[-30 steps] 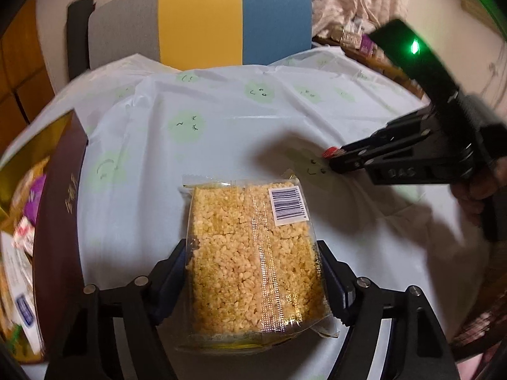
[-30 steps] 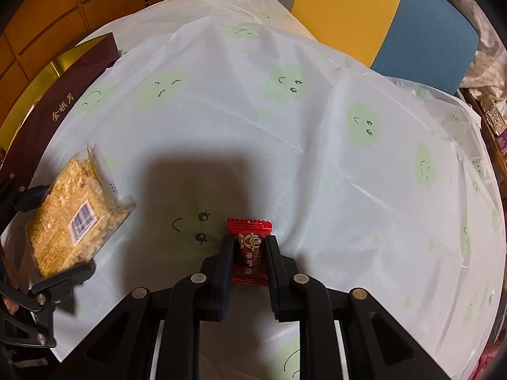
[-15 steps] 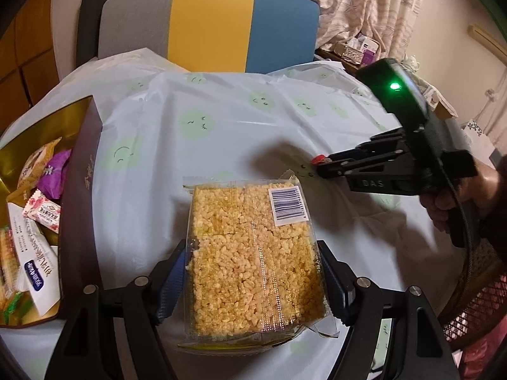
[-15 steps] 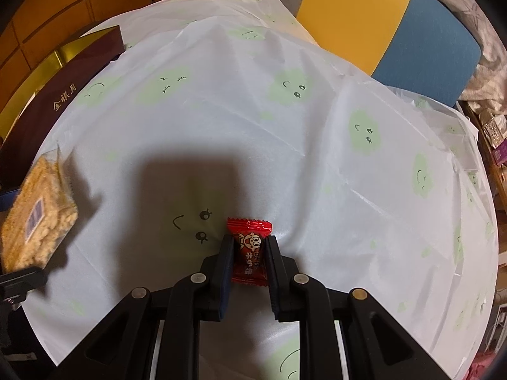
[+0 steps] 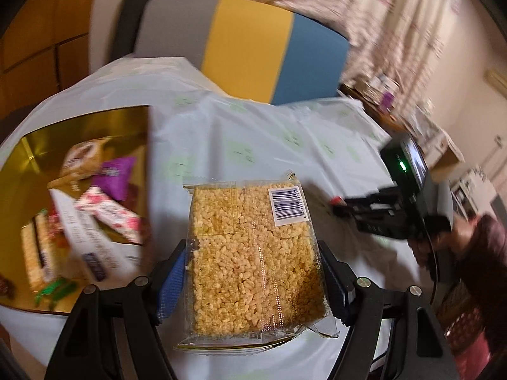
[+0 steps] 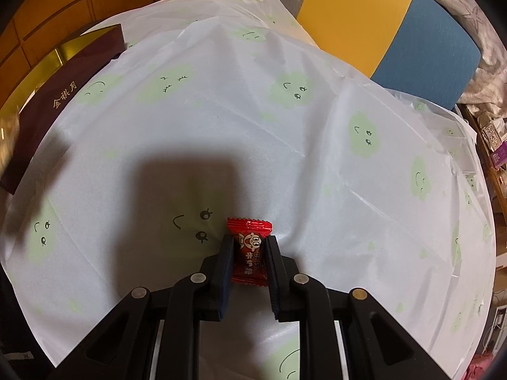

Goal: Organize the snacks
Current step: 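Lower the rice-cracker pack into the gold tin and open the left tool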

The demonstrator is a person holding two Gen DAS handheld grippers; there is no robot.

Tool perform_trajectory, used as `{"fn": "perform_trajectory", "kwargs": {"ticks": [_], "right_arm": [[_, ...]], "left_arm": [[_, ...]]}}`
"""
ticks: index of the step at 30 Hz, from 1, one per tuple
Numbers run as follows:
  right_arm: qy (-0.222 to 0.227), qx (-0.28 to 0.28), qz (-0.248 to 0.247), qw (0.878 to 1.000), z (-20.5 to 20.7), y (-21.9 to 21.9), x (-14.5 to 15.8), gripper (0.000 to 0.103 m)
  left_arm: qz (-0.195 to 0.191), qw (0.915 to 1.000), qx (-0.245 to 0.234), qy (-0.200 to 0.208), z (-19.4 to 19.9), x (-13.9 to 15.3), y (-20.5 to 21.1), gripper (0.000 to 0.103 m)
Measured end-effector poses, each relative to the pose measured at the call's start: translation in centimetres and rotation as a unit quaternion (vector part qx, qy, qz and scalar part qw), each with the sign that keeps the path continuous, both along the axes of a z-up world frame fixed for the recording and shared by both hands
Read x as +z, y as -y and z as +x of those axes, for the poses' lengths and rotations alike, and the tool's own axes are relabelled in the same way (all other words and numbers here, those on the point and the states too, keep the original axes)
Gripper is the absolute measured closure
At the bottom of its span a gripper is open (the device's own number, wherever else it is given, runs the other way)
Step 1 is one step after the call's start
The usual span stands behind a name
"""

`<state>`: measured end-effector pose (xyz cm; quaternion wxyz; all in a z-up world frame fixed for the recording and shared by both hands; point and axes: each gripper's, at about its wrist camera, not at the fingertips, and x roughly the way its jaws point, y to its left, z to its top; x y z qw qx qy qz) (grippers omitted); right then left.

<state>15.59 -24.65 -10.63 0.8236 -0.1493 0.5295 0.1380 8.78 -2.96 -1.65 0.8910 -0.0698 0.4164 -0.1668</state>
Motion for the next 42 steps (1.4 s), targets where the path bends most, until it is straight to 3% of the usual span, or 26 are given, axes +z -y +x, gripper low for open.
{"fn": "perform_trajectory", "kwargs": {"ticks": [6, 8, 12, 17, 23, 28, 34, 42], "right_arm": [[0.001, -0.001, -0.001, 1.000, -0.2, -0.2, -0.1, 0.084], [0.001, -0.001, -0.001, 1.000, -0.2, -0.2, -0.1, 0.084], [0.002, -0.002, -0.002, 1.000, -0.2, -0.2, 0.0, 0.084], [0.002, -0.001, -0.002, 1.000, -0.2, -0.1, 0.0, 0.084], [0.003, -0.001, -0.004, 1.000, -0.2, -0.1, 0.0, 0.084], [0.003, 0.000, -0.003, 1.000, -0.2, -0.2, 0.0, 0.084], [0.004, 0.000, -0.004, 1.000, -0.2, -0.2, 0.0, 0.084], [0.005, 0.001, -0.007, 1.000, -0.2, -0.3, 0.1, 0.084]], "left_arm": [[-0.010, 0.9955, 0.094, 0.006, 0.9, 1.7, -6.0, 0.027], [-0.010, 0.9915, 0.130, 0.003, 1.1, 2.0, -8.3, 0.027], [-0.048, 0.9794, 0.194, -0.027, 1.4, 1.5, -13.2, 0.027], [-0.095, 0.9639, 0.241, -0.063, 1.3, 0.1, -16.7, 0.027], [-0.149, 0.9518, 0.246, -0.105, 1.6, -1.2, -17.8, 0.027], [-0.118, 0.9561, 0.238, -0.122, 2.9, -2.3, -16.6, 0.027], [-0.023, 0.9557, 0.267, -0.121, 5.0, -3.9, -17.4, 0.027], [0.072, 0.9497, 0.282, -0.116, 6.9, -4.5, -18.3, 0.027]]}}
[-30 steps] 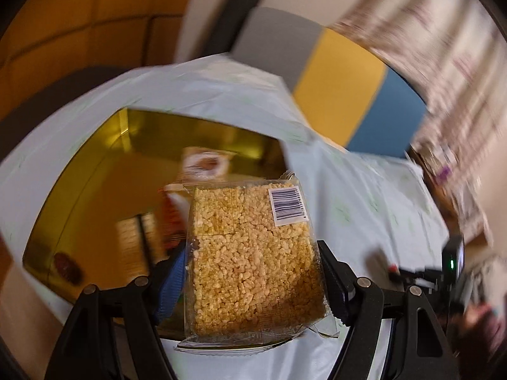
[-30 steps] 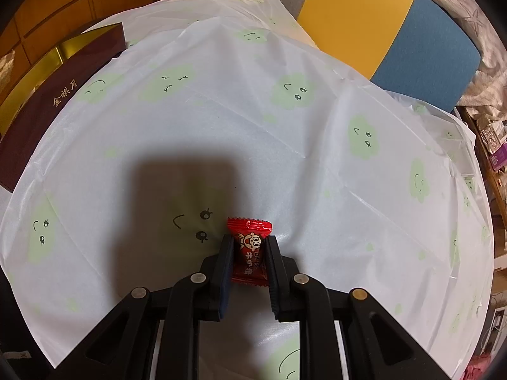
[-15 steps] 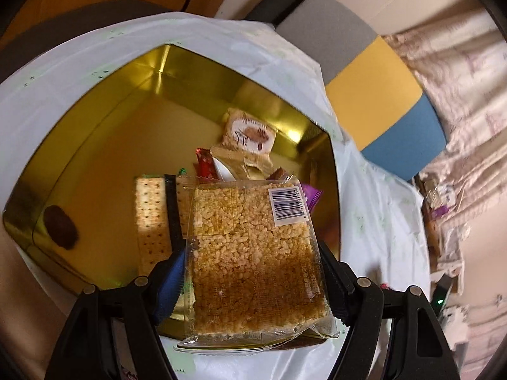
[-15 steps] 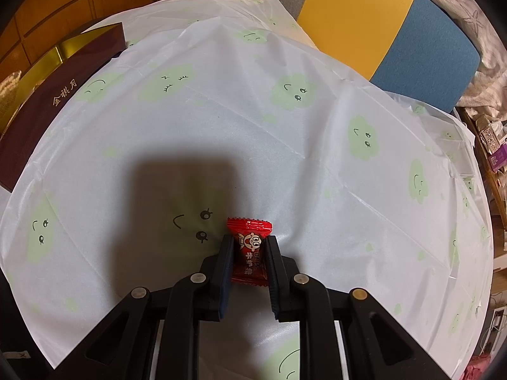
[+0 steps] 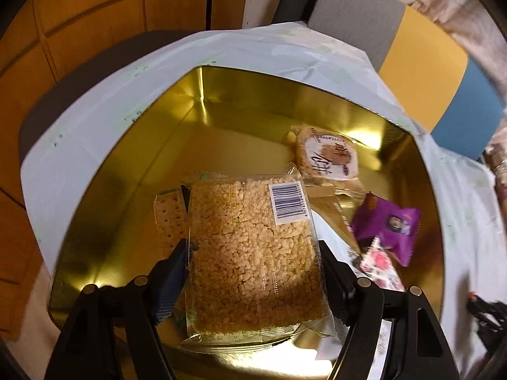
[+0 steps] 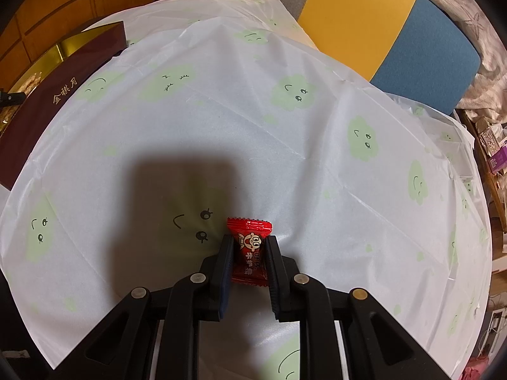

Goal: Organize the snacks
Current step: 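Lower the rice-cracker pack into the gold tin and open the left tool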

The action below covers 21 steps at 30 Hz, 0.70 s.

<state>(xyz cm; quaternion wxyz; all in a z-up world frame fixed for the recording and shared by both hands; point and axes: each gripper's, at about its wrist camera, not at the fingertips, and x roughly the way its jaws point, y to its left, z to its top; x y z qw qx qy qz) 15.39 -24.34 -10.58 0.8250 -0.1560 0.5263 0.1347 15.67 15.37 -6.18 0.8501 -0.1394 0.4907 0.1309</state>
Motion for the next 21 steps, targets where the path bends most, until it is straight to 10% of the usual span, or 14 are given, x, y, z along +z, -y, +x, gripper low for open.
{"fn": "perform_trajectory", "kwargs": {"ticks": [6, 21], "right_arm": [[0.000, 0.000, 0.000, 1.000, 0.0, 0.0, 0.0, 0.084], [0.002, -0.001, -0.002, 1.000, -0.1, -0.1, 0.0, 0.084]], "left_arm": [[-0.032, 0.9993, -0.003, 0.019, -0.9, 0.5, 0.2, 0.026], [0.030, 0.9943, -0.051, 0.088, -5.4, 3.7, 4.8, 0.025]]}}
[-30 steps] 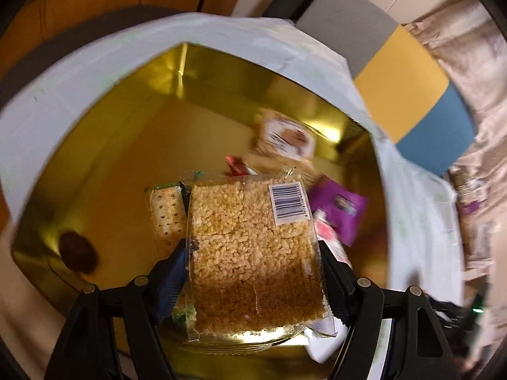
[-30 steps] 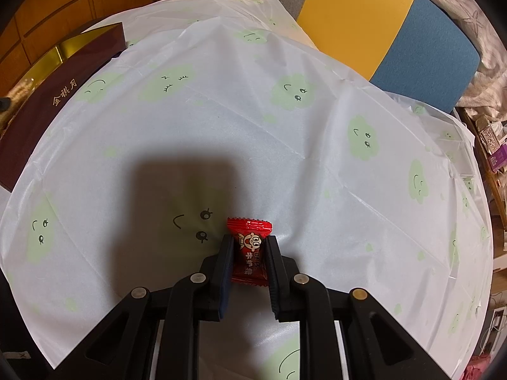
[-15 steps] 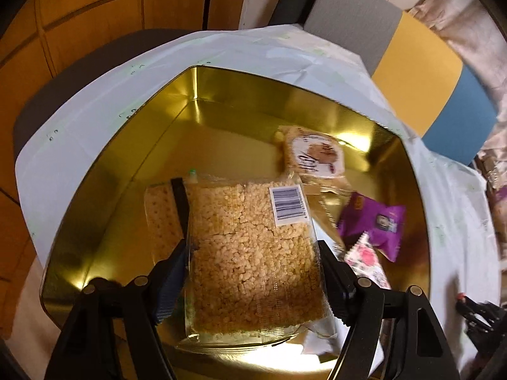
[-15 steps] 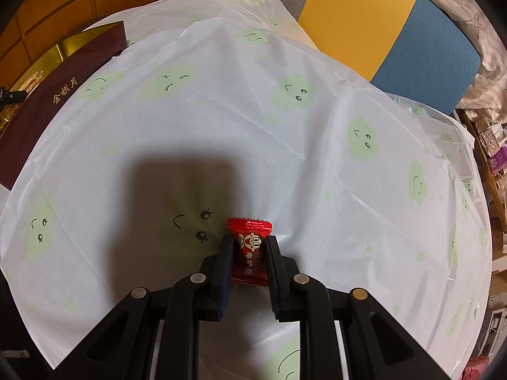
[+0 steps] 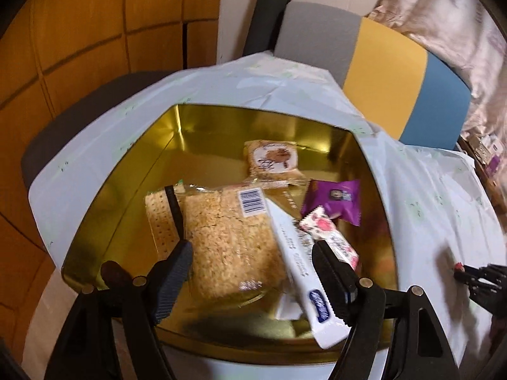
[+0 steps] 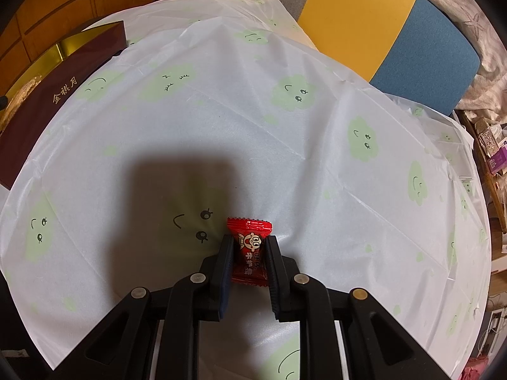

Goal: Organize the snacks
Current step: 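Lower the rice-cracker pack into the gold tin and open the left tool, then carry the red candy over the gold tin and open the right tool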

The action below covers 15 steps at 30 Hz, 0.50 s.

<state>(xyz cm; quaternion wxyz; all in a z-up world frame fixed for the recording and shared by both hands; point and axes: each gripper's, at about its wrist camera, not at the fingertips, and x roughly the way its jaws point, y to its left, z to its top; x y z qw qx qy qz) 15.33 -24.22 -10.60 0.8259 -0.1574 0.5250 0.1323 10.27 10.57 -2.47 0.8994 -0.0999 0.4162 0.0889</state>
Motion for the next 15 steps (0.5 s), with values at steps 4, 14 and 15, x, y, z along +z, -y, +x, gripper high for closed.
{"fn": "perform_trajectory", "kwargs": {"ticks": [4, 14, 15], "right_arm": [[0.002, -0.001, -0.001, 1.000, -0.1, -0.1, 0.0, 0.084], [0.003, -0.004, 0.000, 1.000, -0.2, -0.1, 0.1, 0.084], [0.004, -0.004, 0.000, 1.000, -0.2, -0.1, 0.1, 0.084]], "left_arm": [[0.013, 0.9996, -0.016, 0.021, -1.0, 1.0, 1.3, 0.025], [0.034, 0.9941, -0.081, 0.064, -3.4, 2.7, 4.4, 0.025], [0.034, 0.9931, -0.090, 0.067, -3.6, 2.7, 4.8, 0.025]]}}
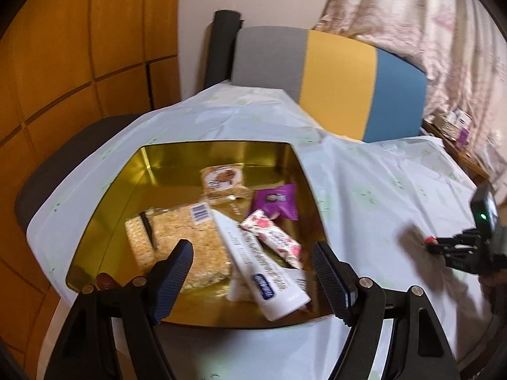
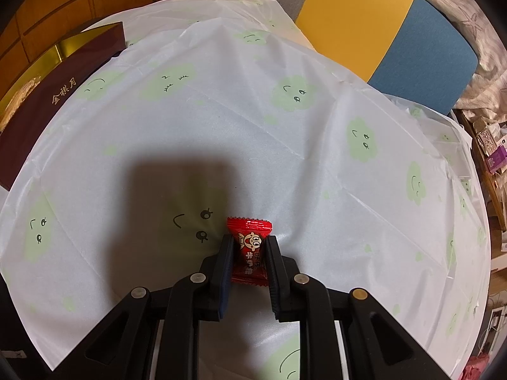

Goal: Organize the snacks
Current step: 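Carry the red candy over the gold tin and open the right tool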

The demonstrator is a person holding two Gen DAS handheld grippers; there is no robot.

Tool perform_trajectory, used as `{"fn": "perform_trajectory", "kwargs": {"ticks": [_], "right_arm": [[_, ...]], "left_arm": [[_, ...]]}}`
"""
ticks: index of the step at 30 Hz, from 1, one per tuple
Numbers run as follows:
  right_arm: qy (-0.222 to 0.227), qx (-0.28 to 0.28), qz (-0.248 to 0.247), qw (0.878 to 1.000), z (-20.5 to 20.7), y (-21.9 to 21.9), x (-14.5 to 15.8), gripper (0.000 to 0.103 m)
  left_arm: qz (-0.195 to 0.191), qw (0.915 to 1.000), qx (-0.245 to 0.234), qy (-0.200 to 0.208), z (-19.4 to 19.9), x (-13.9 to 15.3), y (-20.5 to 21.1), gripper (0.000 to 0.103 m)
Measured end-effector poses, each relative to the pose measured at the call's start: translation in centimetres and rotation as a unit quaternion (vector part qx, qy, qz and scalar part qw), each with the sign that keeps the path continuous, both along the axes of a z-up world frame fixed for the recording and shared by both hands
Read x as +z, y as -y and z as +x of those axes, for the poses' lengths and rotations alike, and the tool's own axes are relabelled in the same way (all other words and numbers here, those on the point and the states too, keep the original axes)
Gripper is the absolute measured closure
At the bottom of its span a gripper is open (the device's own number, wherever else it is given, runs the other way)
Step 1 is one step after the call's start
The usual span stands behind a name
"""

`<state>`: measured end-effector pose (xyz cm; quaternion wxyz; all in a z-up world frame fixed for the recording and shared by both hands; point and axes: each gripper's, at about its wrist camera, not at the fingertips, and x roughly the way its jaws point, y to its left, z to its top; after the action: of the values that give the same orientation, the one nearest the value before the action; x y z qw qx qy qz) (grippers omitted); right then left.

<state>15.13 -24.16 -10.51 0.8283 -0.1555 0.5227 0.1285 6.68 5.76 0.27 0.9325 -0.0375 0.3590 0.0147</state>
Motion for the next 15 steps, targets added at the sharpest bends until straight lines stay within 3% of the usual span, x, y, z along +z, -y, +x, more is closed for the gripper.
{"fn": "perform_trajectory", "kwargs": {"ticks": [8, 15], "right_arm": [[-0.001, -0.003, 0.007, 1.000, 0.2, 0.4, 0.0, 0.084], [-0.002, -0.004, 0.012, 1.000, 0.1, 0.6, -0.1, 0.084]], "left_arm": [[-0.007, 0.9965, -0.082, 0.015, -1.6, -0.1, 3.5, 0.025], [-0.018, 0.9780, -0.208, 0.010, -3.5, -1.7, 8.0, 0.025]]}}
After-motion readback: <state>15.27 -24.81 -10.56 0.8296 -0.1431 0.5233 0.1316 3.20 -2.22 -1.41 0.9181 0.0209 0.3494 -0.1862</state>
